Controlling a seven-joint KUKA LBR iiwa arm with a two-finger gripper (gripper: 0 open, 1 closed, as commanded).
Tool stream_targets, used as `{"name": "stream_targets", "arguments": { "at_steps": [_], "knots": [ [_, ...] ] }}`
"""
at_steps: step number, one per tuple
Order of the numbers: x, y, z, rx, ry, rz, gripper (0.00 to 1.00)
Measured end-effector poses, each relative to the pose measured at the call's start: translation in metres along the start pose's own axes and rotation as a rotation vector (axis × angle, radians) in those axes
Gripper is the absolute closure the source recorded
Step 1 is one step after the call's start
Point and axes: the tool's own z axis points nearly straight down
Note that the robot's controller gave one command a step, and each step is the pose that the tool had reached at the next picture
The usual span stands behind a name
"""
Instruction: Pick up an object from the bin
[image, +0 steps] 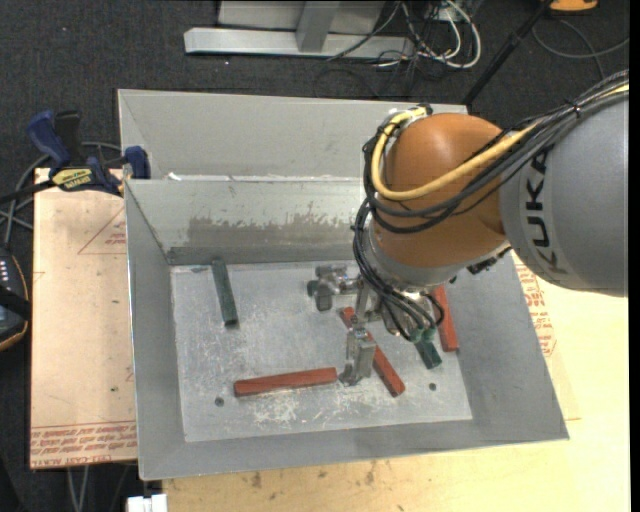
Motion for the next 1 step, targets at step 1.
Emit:
{"name": "stream_targets", "arguments": {
  "at_steps": [1],
  "knots": [
    [-0.0205,-0.0134,0.1684,-0.001,0.009,-0.205,0.00]
  ]
}}
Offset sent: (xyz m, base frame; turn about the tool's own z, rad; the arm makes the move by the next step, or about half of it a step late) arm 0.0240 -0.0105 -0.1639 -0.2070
